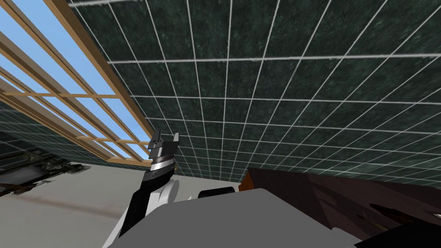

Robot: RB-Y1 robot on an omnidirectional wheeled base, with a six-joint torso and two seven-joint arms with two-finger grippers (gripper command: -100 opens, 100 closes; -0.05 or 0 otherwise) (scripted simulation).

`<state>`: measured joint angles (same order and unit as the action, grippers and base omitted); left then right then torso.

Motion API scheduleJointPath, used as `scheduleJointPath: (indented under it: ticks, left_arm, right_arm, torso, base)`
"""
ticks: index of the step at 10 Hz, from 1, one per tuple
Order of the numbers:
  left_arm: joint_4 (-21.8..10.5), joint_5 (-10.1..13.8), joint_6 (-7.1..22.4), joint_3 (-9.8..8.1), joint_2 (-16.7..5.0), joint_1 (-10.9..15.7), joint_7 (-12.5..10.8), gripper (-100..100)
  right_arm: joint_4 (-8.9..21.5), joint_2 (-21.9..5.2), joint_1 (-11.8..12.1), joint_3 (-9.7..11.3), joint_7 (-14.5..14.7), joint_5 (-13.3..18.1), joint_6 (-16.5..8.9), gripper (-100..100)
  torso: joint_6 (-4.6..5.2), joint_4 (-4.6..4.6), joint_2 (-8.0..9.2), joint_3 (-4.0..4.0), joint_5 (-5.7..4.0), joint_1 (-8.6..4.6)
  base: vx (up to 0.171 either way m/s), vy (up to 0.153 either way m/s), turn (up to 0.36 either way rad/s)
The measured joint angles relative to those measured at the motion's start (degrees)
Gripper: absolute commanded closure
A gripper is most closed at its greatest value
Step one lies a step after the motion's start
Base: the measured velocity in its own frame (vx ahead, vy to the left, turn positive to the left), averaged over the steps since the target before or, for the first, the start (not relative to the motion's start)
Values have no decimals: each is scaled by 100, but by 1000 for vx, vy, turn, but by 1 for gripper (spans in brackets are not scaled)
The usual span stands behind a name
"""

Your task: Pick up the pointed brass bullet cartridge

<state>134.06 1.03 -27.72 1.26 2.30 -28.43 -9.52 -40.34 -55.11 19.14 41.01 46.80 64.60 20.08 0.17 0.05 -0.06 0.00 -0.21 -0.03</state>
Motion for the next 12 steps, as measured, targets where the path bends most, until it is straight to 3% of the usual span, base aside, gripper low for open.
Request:
scheduleJointPath:
  ticks: [1, 2, 3, 8, 10, 12]
  left_arm:
    - [0, 0, 0, 0, 0, 0, 0, 0]
    - [0, 0, 0, 0, 0, 0, 0, 0]
    - [0, 0, 0, 0, 0, 0, 0, 0]
    - [0, 0, 0, 0, 0, 0, 0, 0]
    - [0, 0, 0, 0, 0, 0, 0, 0]
    - [0, 0, 0, 0, 0, 0, 0, 0]
  right_arm:
    - [0, 1, 0, 0, -1, -1, 0, 100]
    - [0, 1, 0, -1, -2, -1, 0, 0]
    - [0, 1, 0, -1, -2, -1, 1, 100]
    - [-513, -272, 57, 409, -791, 765, -344, 100]
    - [-525, -282, 61, 415, -1076, 924, -365, 100]
    - [-771, -411, 89, 617, -1443, 1272, -527, 100]
  torso:
    - [-1, 0, 0, 0, 0, 0]
    - [-1, 0, 0, 0, 0, 0]
    - [-1, 0, 0, 0, 1, 0]
    - [-4, -3, -13, -8, 2, -7]
    - [-2, -1, -5, -3, 2, 1]
    - [-3, -3, -12, -7, 3, -2]
  base:
    - [0, 0, 0]
    - [0, 0, 0]
    - [34, -18, -87]
    - [31, -16, -31]
    - [19, -5, -36]
    - [27, -11, -26]
